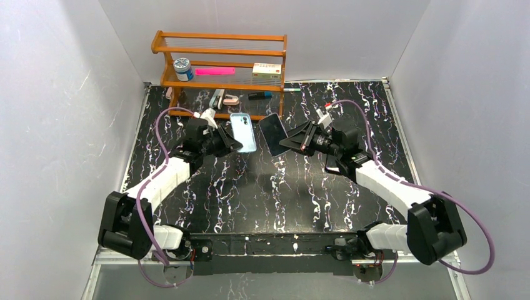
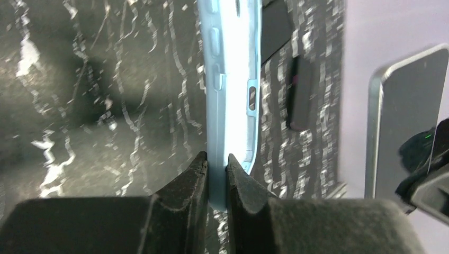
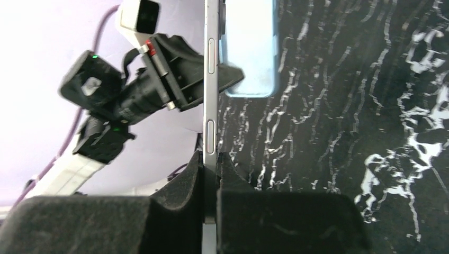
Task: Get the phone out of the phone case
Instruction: Place the phone case at the center of the board, then place the phone at the center of the board.
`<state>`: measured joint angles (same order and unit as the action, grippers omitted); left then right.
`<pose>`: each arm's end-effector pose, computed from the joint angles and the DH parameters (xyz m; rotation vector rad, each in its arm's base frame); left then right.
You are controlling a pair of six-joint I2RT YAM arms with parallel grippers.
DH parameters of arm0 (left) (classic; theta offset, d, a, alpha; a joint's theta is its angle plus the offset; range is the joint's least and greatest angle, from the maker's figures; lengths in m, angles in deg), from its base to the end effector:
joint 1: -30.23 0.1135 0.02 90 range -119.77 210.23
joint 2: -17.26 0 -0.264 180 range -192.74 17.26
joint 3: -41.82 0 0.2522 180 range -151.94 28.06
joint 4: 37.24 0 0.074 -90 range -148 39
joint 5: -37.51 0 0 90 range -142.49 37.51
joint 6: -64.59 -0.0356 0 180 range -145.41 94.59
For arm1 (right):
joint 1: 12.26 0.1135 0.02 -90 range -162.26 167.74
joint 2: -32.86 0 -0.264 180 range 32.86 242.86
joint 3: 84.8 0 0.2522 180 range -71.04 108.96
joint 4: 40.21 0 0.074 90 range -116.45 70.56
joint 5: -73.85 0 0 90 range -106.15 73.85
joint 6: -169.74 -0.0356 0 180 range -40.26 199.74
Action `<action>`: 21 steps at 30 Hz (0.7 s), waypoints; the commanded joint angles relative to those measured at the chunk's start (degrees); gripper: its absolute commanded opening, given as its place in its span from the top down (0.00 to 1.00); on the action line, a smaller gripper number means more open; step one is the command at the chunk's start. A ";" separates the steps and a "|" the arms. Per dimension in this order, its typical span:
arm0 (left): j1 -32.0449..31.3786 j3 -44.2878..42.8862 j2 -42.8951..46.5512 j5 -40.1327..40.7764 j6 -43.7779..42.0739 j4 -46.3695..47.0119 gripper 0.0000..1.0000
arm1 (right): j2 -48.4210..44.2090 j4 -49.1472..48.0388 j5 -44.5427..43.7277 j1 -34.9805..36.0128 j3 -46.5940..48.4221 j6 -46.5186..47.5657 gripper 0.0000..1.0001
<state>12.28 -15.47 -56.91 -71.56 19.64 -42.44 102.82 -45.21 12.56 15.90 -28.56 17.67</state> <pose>0.2714 -0.1002 0.2538 -0.2575 2.0685 -1.0255 0.2375 0.1465 0.2857 0.1581 1.9798 1.5300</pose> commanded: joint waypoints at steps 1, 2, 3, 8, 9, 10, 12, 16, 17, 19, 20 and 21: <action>0.99 -5.10 -1.95 -0.88 -11.57 -14.65 1.00 | 4.40 -6.43 -1.99 0.18 -0.14 1.71 0.99; 1.28 -5.95 -3.09 -1.40 -13.24 -16.45 1.00 | 5.80 -6.96 -2.66 0.32 -0.05 1.81 0.99; 1.54 -6.45 -4.23 -2.03 -14.62 -17.90 1.00 | 7.35 -7.58 -3.34 0.48 -0.10 1.85 0.99; 1.81 -7.16 -9.54 -4.49 -17.39 -19.85 1.00 | 14.45 -11.62 -7.92 1.52 -0.86 1.24 0.99; 1.79 -7.26 -10.38 -4.84 -17.65 -19.89 1.00 | 15.77 -12.87 -8.72 1.55 -1.23 0.73 0.99; 1.81 -7.23 -11.09 -5.00 -17.71 -19.89 1.00 | 17.09 -14.56 -9.28 1.57 -1.52 0.19 0.99; 1.83 -7.04 -12.48 -5.41 -17.77 -19.52 1.00 | 19.90 -16.49 -10.13 1.77 -1.44 -0.54 0.99; 1.87 -7.01 -15.68 -6.68 -17.06 -18.25 1.00 | 26.15 -18.12 -11.27 2.72 0.48 -1.67 0.99; 1.79 -6.89 -16.39 -6.96 -16.42 -17.67 1.00 | 27.47 -19.11 -11.42 3.01 0.64 -2.19 0.99; 1.85 -6.68 -17.22 -7.30 -15.06 -16.40 0.98 | 29.72 -20.68 -12.37 3.56 0.67 -3.26 0.99; 1.75 -6.59 -17.54 -7.23 -14.60 -15.99 0.96 | 30.62 -21.22 -12.97 3.82 0.60 -3.63 0.99; 1.78 -6.41 -17.70 -7.14 -14.30 -15.54 0.95 | 31.64 -21.64 -13.55 4.07 0.51 -3.82 0.99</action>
<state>13.89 -21.08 -74.37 -76.48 4.17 -59.77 132.58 -57.82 1.35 18.74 -30.33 16.10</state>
